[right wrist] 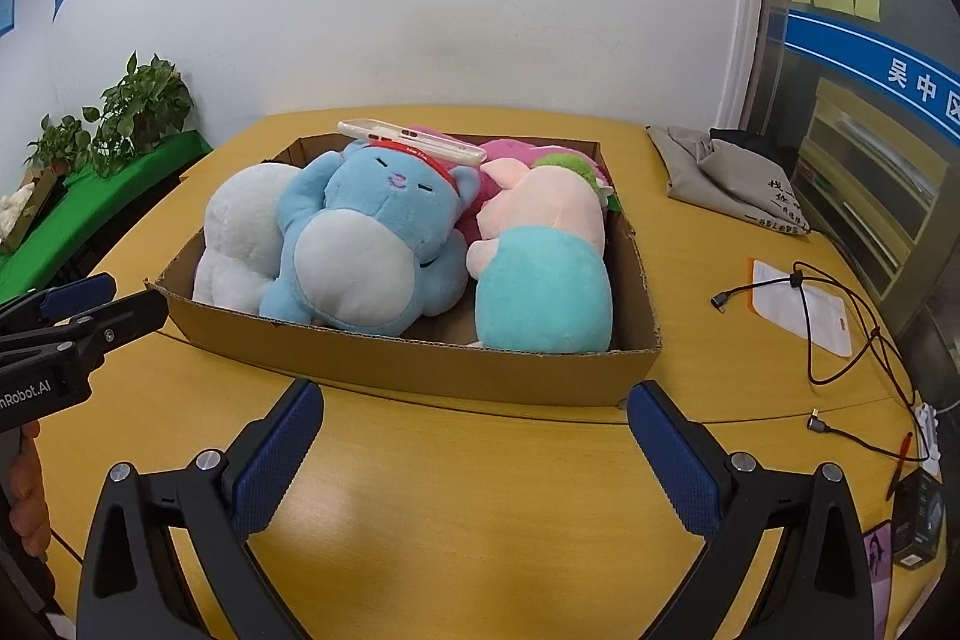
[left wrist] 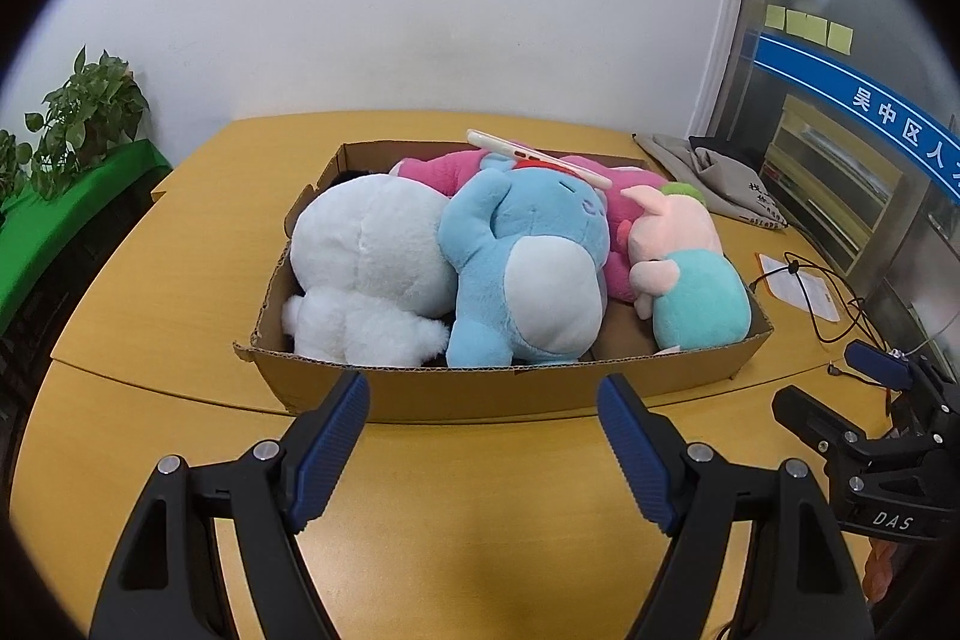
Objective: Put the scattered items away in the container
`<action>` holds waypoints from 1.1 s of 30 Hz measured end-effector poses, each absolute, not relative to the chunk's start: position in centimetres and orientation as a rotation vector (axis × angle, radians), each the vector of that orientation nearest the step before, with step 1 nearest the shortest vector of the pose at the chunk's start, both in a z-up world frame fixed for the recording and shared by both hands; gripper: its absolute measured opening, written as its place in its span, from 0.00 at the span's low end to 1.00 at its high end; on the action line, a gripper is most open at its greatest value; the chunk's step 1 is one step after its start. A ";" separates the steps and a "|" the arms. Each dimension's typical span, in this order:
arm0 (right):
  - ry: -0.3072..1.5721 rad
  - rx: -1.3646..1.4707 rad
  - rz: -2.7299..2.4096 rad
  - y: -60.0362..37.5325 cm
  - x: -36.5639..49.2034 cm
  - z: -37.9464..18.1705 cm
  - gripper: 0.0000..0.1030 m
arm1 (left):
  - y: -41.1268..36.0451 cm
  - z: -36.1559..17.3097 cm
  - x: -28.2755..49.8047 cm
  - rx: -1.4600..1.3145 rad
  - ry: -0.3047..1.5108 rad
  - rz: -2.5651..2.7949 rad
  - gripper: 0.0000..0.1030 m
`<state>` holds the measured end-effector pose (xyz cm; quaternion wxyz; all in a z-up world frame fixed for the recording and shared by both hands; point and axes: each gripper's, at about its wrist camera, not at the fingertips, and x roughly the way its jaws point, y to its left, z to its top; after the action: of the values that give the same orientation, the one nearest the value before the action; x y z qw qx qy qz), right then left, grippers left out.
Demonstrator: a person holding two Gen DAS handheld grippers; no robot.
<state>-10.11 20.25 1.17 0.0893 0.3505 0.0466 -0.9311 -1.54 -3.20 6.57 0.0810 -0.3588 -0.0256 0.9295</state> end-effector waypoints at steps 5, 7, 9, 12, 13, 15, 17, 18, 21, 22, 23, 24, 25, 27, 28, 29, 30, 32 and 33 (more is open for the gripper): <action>0.140 1.048 -2.774 20.2 -10.2 0.9 1.00 | -3.0 6.5 -1.4 -1.074 -0.064 2.775 0.76; 0.141 1.050 -2.776 20.2 -10.3 0.9 1.00 | -3.0 6.4 -1.5 -1.076 -0.067 2.772 0.76; 0.140 1.052 -2.776 20.2 -10.5 0.8 1.00 | -3.0 6.4 -1.6 -1.077 -0.077 2.767 0.76; 0.143 1.058 -2.774 20.3 -10.7 0.6 1.00 | -3.0 6.2 -1.9 -1.082 -0.073 2.768 0.76; 0.145 1.060 -2.774 20.3 -10.7 0.5 1.00 | -3.0 6.1 -1.9 -1.086 -0.072 2.767 0.76; 0.143 1.063 -2.775 20.3 -10.8 0.4 1.00 | -2.9 6.0 -2.1 -1.092 -0.077 2.762 0.76; 0.141 1.067 -2.776 20.3 -10.9 0.3 1.00 | -2.8 5.9 -2.2 -1.095 -0.076 2.760 0.76; 0.140 1.069 -2.776 20.3 -11.0 0.3 1.00 | -2.7 5.8 -2.2 -1.096 -0.075 2.759 0.76; 0.139 1.075 -2.774 20.4 -11.2 0.1 1.00 | -2.6 5.7 -2.3 -1.099 -0.072 2.755 0.76; 0.138 1.077 -2.773 20.4 -11.2 0.0 1.00 | -2.6 5.6 -2.4 -1.101 -0.072 2.753 0.76; 0.138 1.077 -2.773 20.4 -11.3 0.0 1.00 | -2.6 5.5 -2.4 -1.102 -0.073 2.752 0.76; 0.137 1.079 -2.773 20.4 -11.3 -0.1 1.00 | -2.6 5.5 -2.5 -1.103 -0.073 2.751 0.76; 0.137 1.082 -2.772 20.4 -11.4 -0.2 1.00 | -2.5 5.5 -2.5 -1.104 -0.073 2.751 0.76; 0.135 1.086 -2.771 20.3 -11.5 -0.3 1.00 | -2.5 5.5 -2.5 -1.106 -0.072 2.751 0.76; 0.134 1.086 -2.771 20.3 -11.5 -0.3 1.00 | -2.5 5.5 -2.5 -1.105 -0.069 2.752 0.76; 0.134 1.086 -2.771 20.3 -11.5 -0.3 1.00 | -2.4 5.5 -2.5 -1.104 -0.067 2.752 0.76; 0.134 1.086 -2.770 20.2 -11.5 -0.3 1.00 | -2.4 5.5 -2.5 -1.103 -0.067 2.751 0.76; 0.136 1.086 -2.769 20.1 -11.5 -0.4 1.00 | -2.5 5.5 -2.5 -1.104 -0.072 2.750 0.76; 0.137 1.087 -2.768 20.1 -11.5 -0.4 1.00 | -2.5 5.4 -2.5 -1.106 -0.073 2.751 0.76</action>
<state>-11.50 20.08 -0.45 0.0822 0.3640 0.0460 -0.9266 -2.49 -2.47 5.43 0.0878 -0.3715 -0.0246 0.9239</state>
